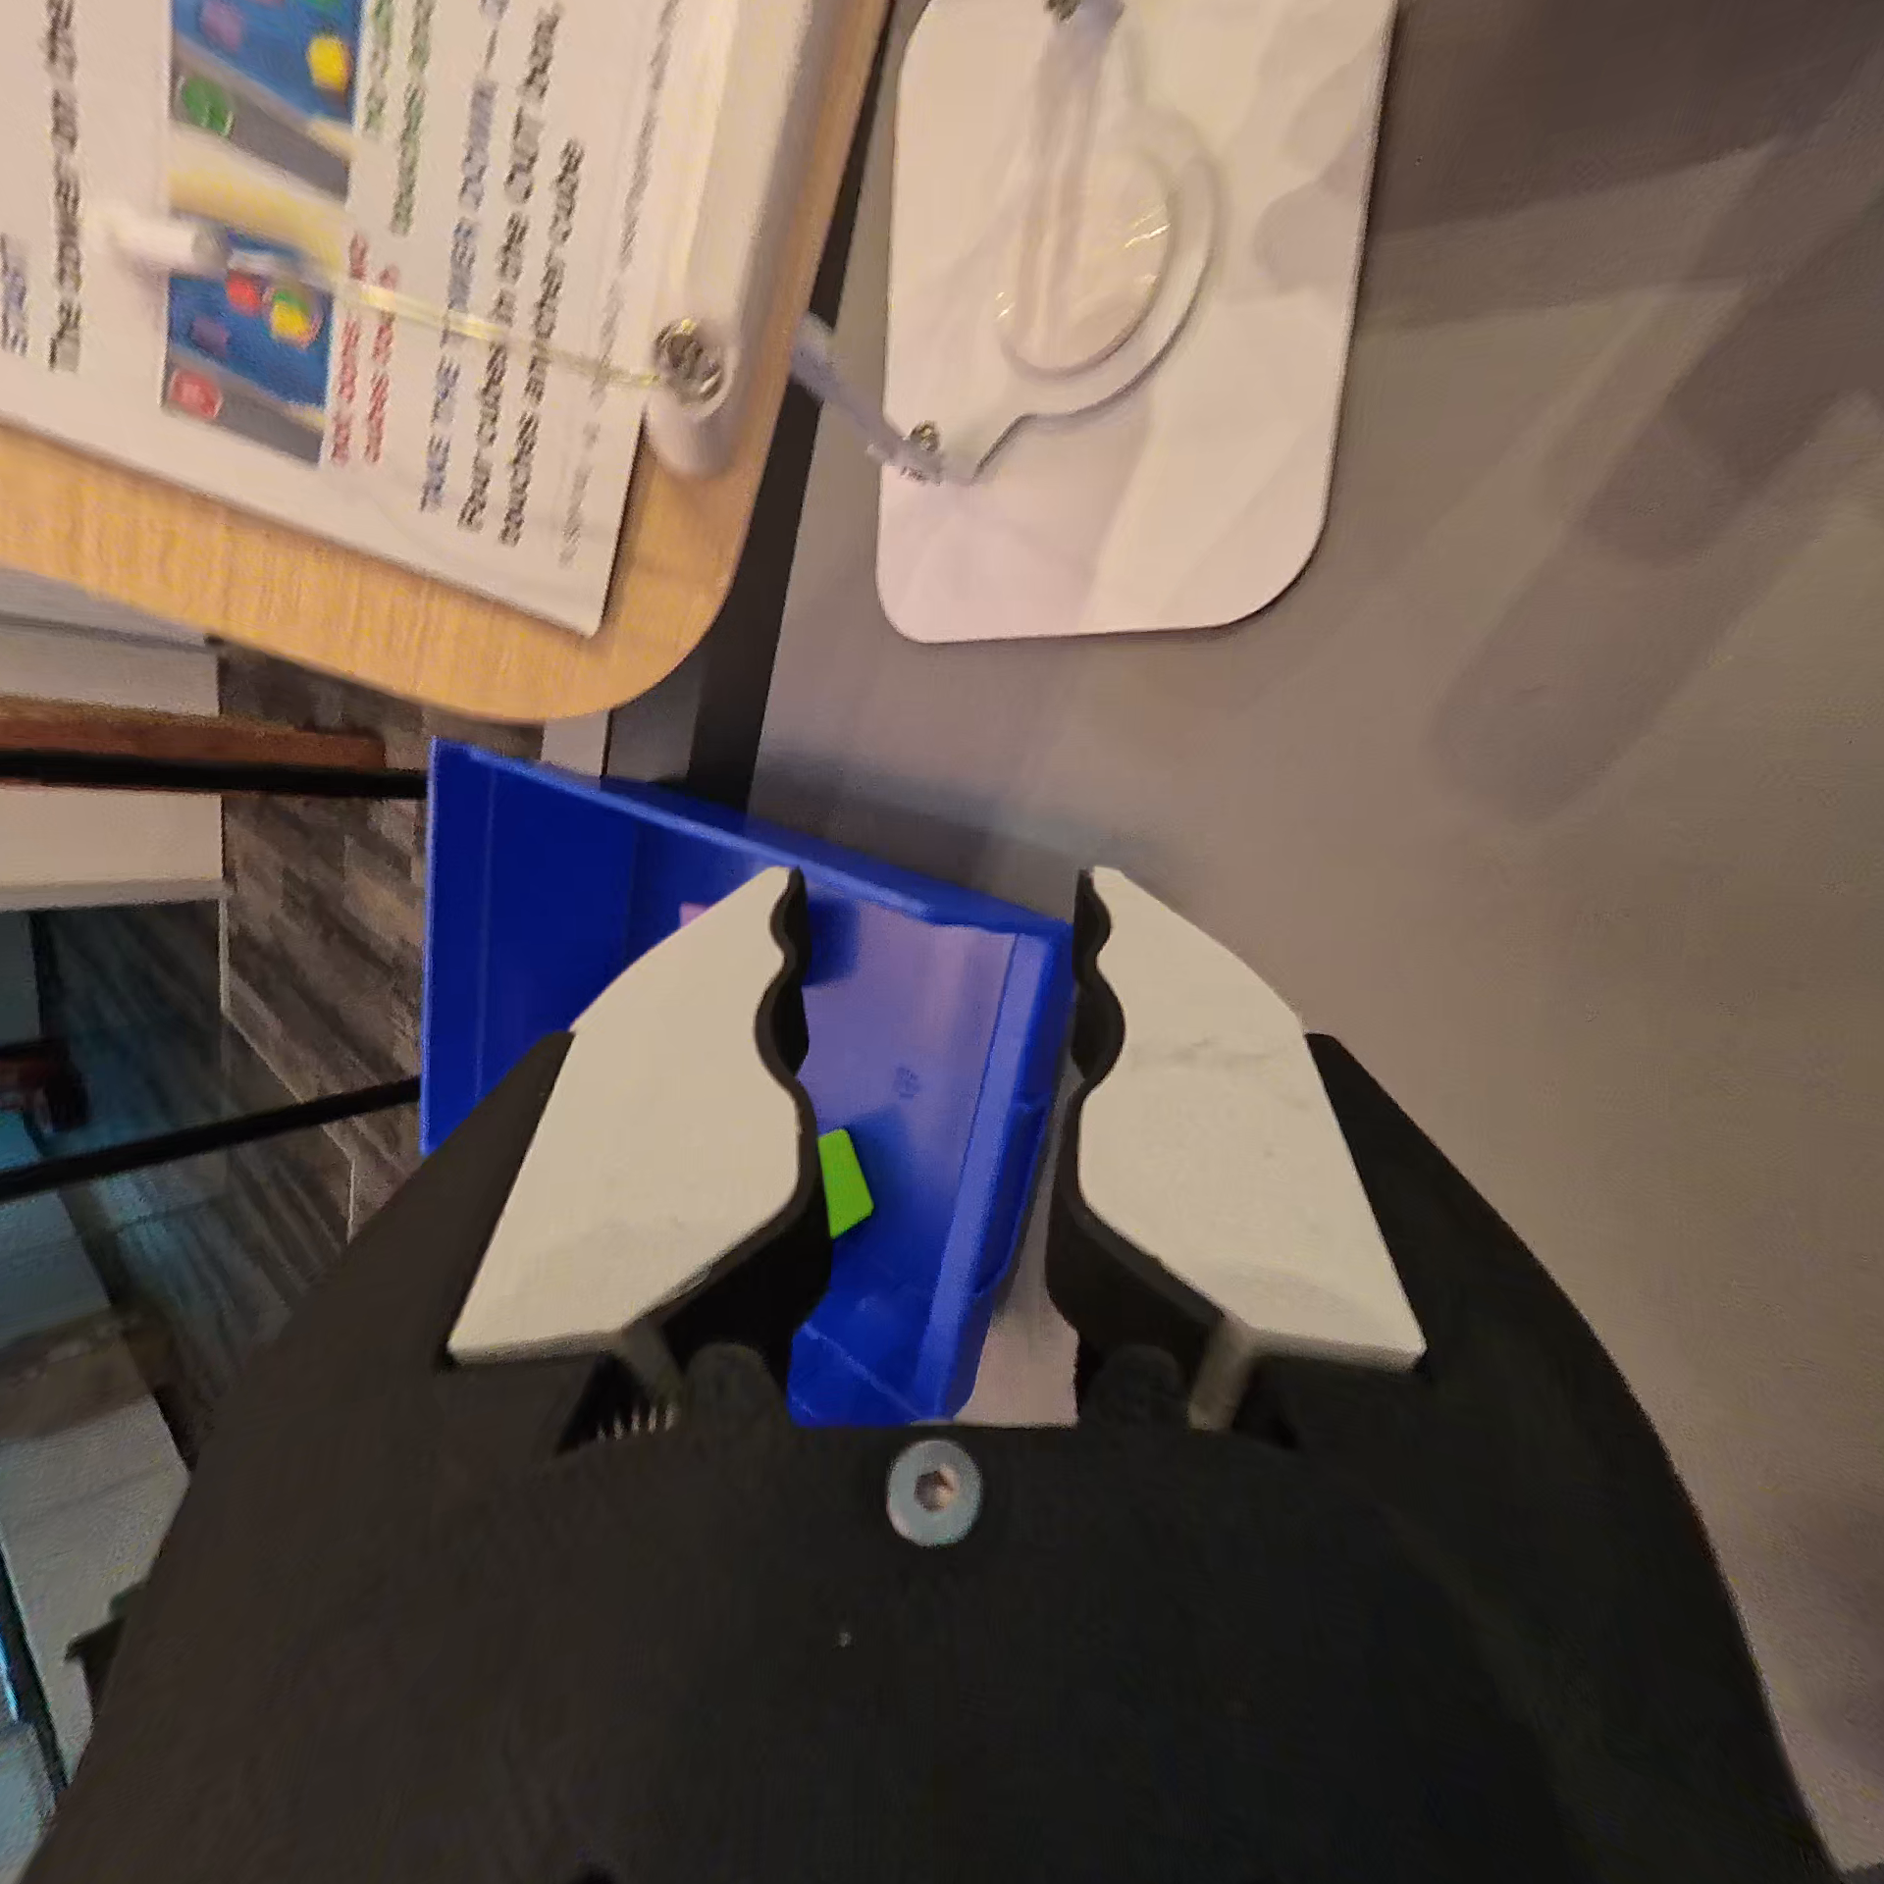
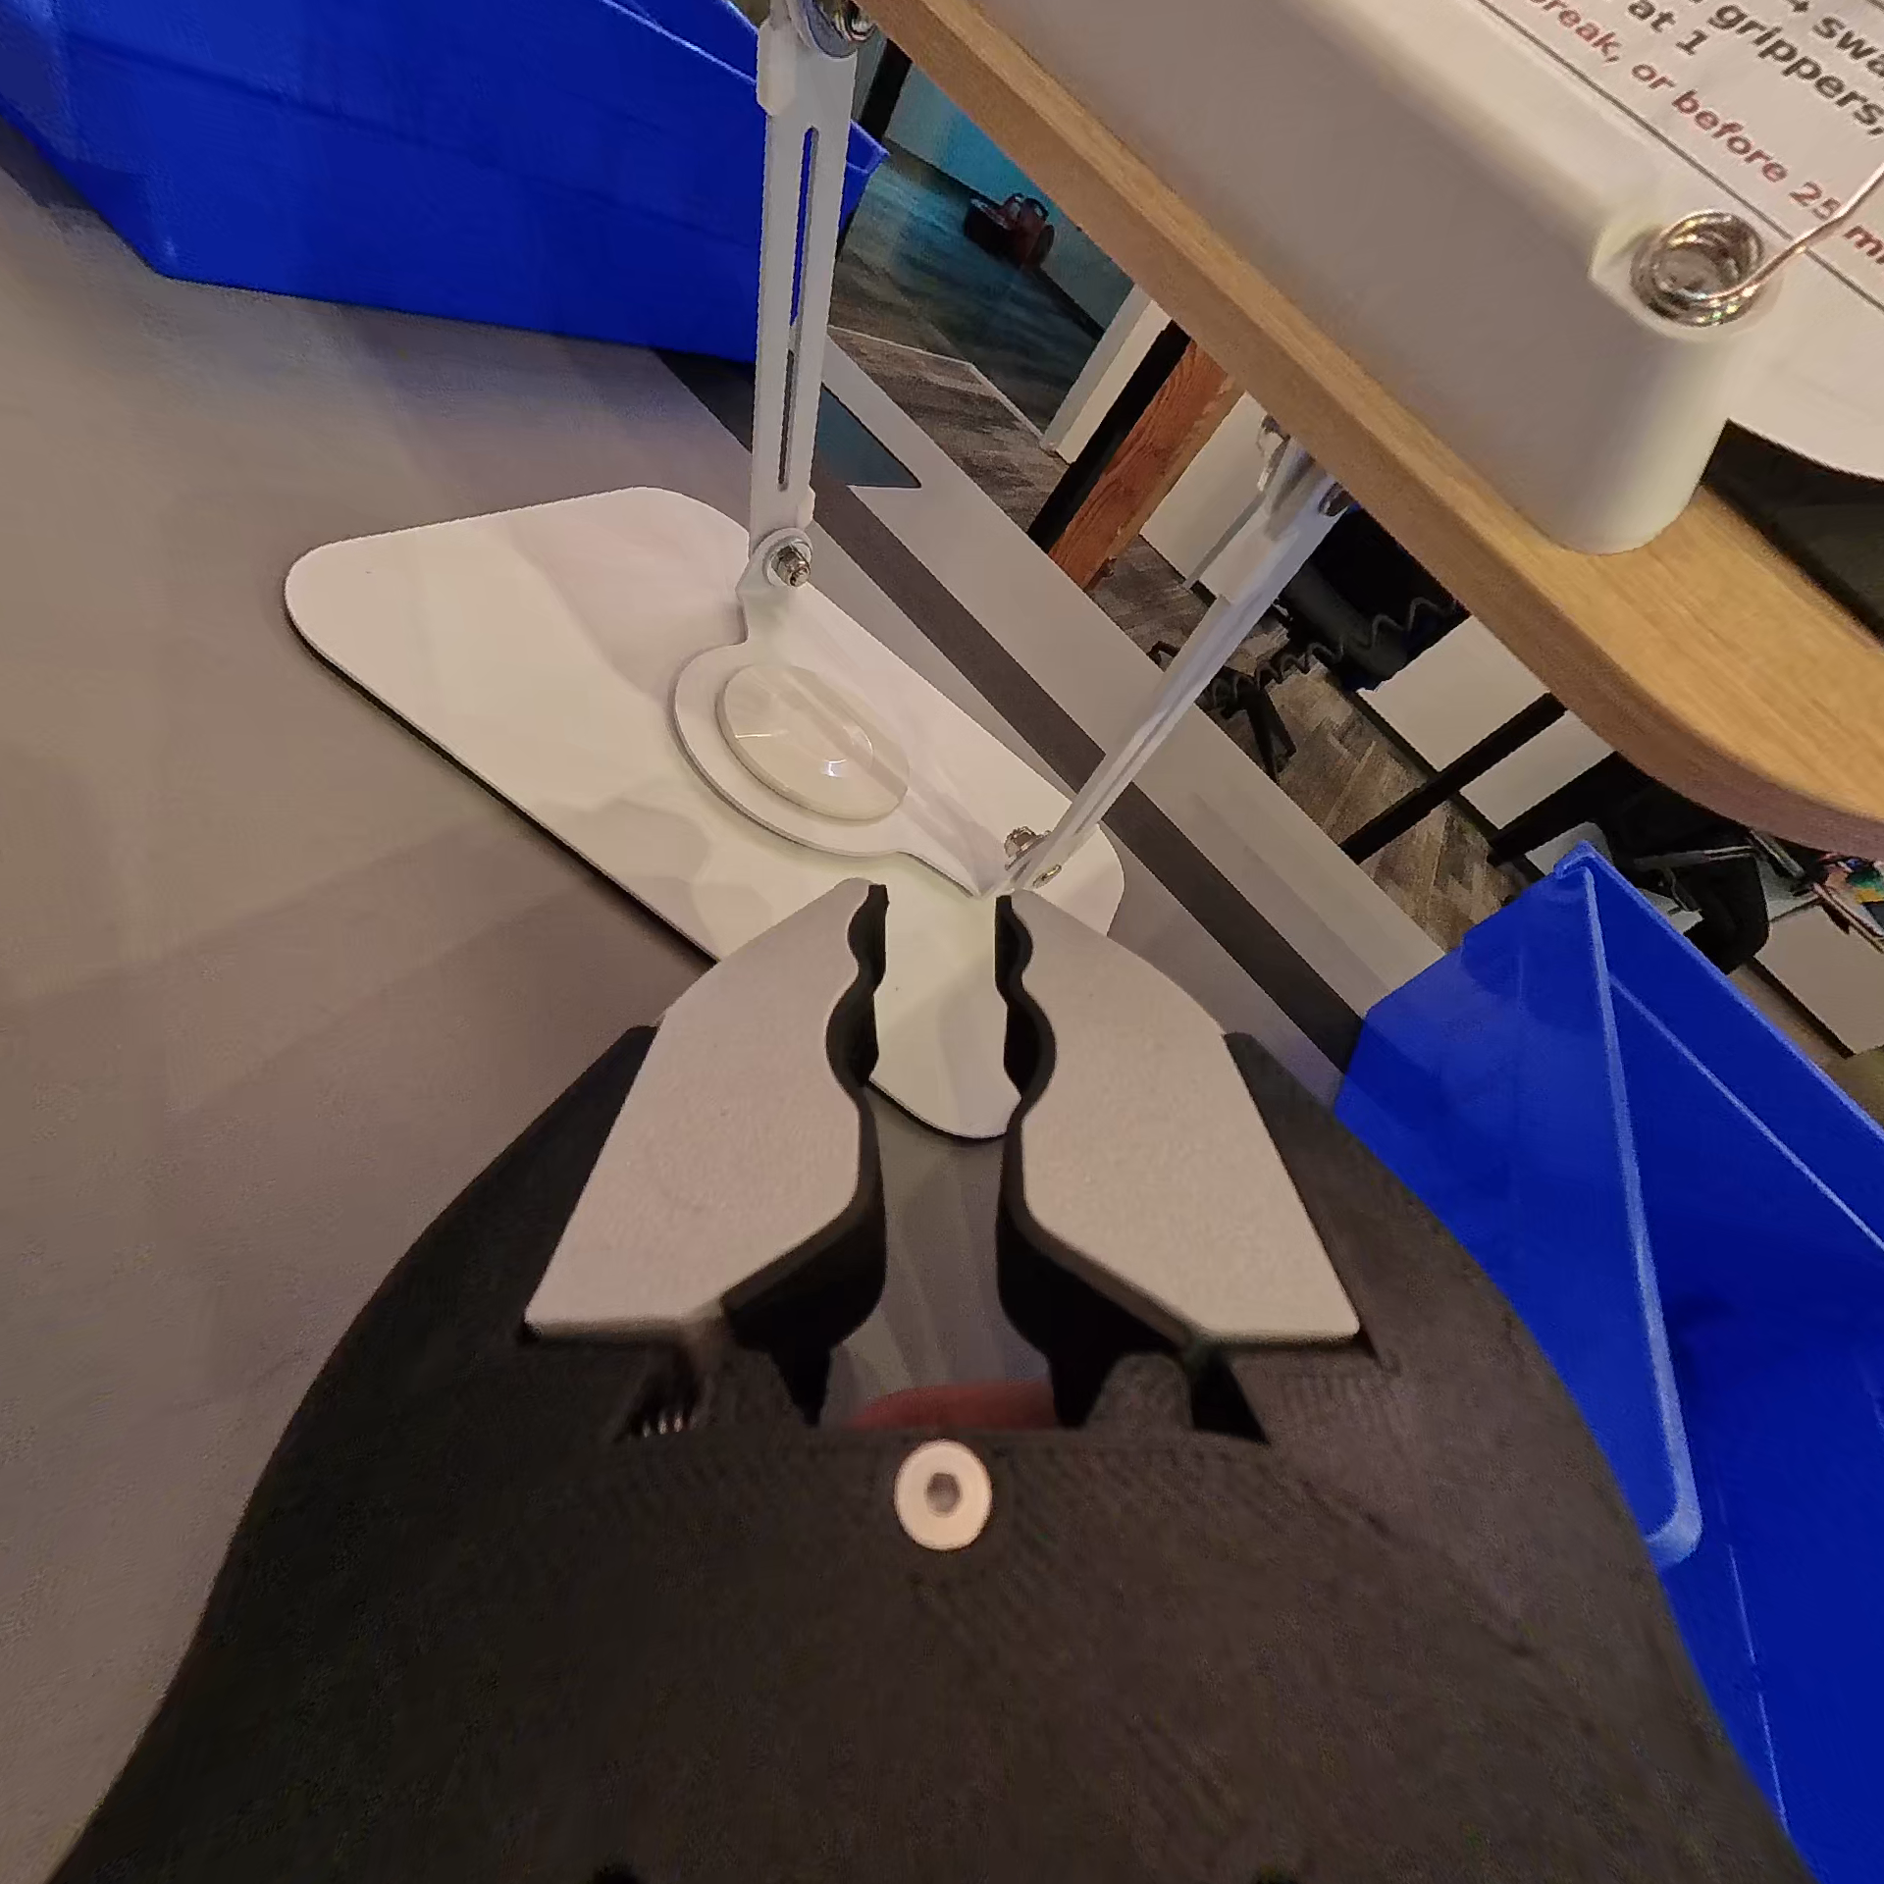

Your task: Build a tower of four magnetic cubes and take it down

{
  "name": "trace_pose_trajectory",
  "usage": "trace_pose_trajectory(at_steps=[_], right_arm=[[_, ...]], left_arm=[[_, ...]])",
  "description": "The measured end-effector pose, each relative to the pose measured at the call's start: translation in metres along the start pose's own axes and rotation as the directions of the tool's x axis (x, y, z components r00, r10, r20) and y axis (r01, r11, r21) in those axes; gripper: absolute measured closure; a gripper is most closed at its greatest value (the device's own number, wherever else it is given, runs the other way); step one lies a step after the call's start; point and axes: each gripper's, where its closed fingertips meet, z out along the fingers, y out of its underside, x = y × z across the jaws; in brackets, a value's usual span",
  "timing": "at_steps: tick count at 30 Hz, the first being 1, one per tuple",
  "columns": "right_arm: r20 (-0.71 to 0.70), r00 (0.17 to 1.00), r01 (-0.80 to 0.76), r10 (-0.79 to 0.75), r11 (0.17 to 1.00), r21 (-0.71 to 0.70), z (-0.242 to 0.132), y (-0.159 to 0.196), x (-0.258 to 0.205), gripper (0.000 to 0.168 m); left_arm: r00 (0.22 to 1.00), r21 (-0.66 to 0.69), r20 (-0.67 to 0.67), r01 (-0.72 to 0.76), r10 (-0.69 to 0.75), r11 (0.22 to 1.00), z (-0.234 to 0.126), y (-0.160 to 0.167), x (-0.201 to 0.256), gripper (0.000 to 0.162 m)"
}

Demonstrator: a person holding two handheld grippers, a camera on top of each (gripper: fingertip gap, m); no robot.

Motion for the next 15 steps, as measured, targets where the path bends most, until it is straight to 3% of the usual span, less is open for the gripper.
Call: trace_pose_trajectory(at_steps=[1,5,8,15], right_arm=[[0.0,1.0,0.001,-0.001,1.0,0.0,0.0,0.0,0.0,0.148],[-0.001,1.0,0.002,-0.002,1.0,0.0,0.0,0.0,0.0,0.148],[0.0,1.0,0.0,0.0,1.0,0.0,0.0,0.0,0.0,0.148],[-0.001,1.0,0.002,-0.002,1.0,0.002,0.0,0.0,0.0,0.148]], left_arm=[[1.0,-0.008,0.016,0.015,-0.014,1.0,-0.001,0.006,-0.006,0.113],[0.992,-0.022,0.089,0.087,-0.085,0.996,-0.006,0.027,-0.03,0.116],[0.98,-0.122,0.148,0.148,-0.129,0.982,-0.004,0.063,-0.048,0.115],[0.974,-0.293,0.147,0.209,-0.172,0.933,0.03,0.134,-0.069,0.114]])
